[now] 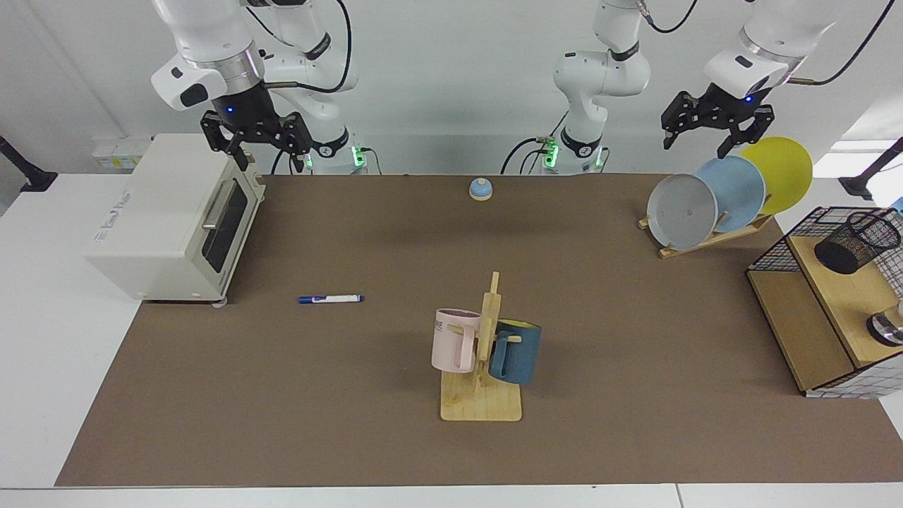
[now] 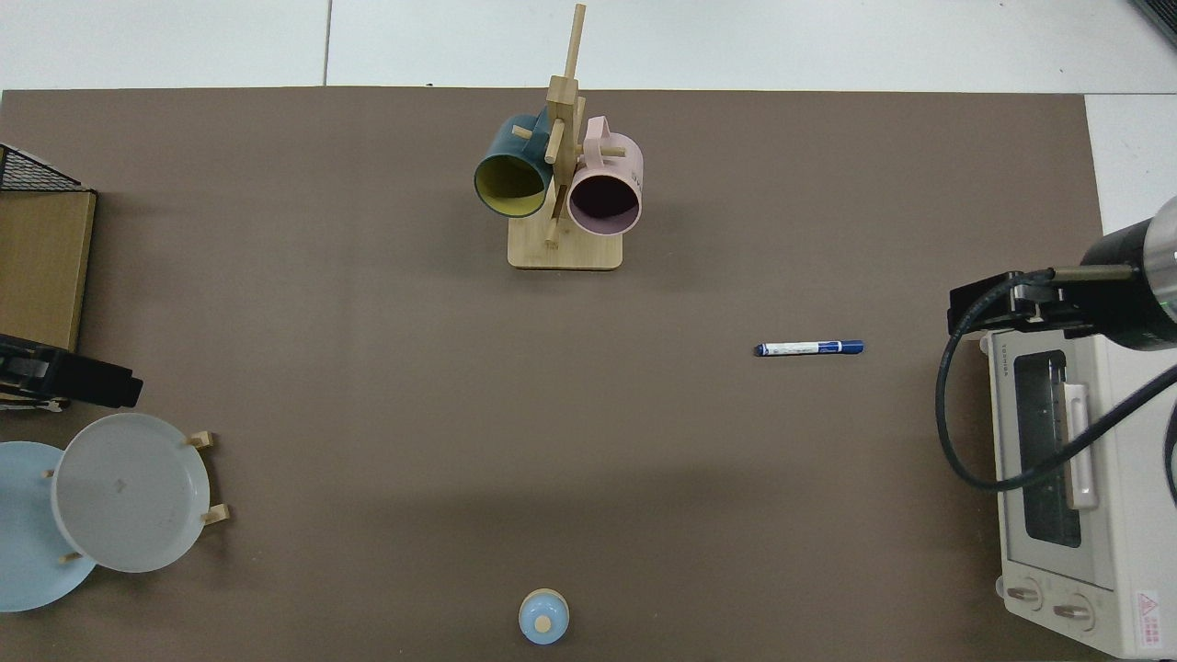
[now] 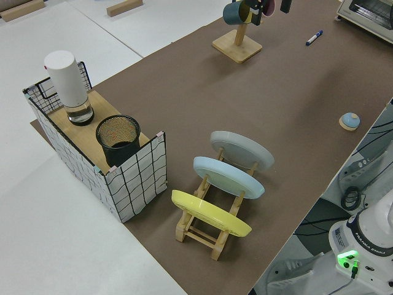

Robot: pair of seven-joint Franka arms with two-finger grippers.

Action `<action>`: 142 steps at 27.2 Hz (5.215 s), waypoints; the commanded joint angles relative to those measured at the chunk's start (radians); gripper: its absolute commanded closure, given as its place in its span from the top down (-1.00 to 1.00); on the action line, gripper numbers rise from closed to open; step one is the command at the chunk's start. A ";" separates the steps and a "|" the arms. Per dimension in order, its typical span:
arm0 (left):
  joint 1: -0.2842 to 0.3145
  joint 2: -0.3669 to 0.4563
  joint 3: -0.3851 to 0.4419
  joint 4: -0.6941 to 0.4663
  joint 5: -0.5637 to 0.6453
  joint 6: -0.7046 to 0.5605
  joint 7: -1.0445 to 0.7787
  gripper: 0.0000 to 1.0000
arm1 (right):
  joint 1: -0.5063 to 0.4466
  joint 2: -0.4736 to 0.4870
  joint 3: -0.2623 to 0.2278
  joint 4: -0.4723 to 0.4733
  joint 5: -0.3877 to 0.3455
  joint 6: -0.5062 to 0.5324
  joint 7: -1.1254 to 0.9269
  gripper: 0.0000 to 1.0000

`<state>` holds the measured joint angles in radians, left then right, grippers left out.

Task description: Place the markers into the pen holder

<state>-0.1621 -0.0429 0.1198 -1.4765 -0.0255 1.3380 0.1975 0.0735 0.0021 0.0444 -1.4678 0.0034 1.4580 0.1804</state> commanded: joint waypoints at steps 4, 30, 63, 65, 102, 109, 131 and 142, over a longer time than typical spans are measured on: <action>0.010 -0.014 -0.003 -0.005 -0.004 -0.010 -0.003 1.00 | -0.001 -0.010 0.002 -0.012 -0.003 0.005 -0.019 1.00; 0.009 -0.014 -0.005 -0.005 -0.004 -0.013 -0.004 1.00 | 0.000 -0.067 0.005 -0.163 0.018 0.137 0.119 0.99; 0.009 -0.015 -0.005 -0.010 -0.005 -0.014 -0.009 1.00 | 0.006 0.071 0.005 -0.427 0.053 0.559 1.165 0.99; 0.009 -0.015 -0.005 -0.010 -0.005 -0.016 -0.009 1.00 | 0.006 0.072 0.005 -0.448 0.053 0.594 1.198 1.00; 0.009 -0.051 -0.005 -0.062 -0.008 -0.023 -0.010 1.00 | 0.000 0.228 0.002 -0.620 0.027 0.924 1.396 0.97; 0.009 -0.051 -0.005 -0.062 -0.008 -0.023 -0.012 1.00 | 0.003 0.228 0.002 -0.684 0.027 1.004 1.395 0.97; 0.007 -0.054 -0.005 -0.067 -0.008 -0.028 -0.012 1.00 | -0.021 0.234 0.003 -0.707 0.026 1.027 1.324 0.79; 0.007 -0.057 -0.005 -0.068 -0.008 -0.028 -0.012 1.00 | -0.009 0.240 0.003 -0.715 0.026 1.039 1.331 0.54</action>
<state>-0.1621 -0.0698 0.1194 -1.5135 -0.0255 1.3159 0.1965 0.0711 0.2442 0.0446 -2.1618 0.0393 2.4552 1.5166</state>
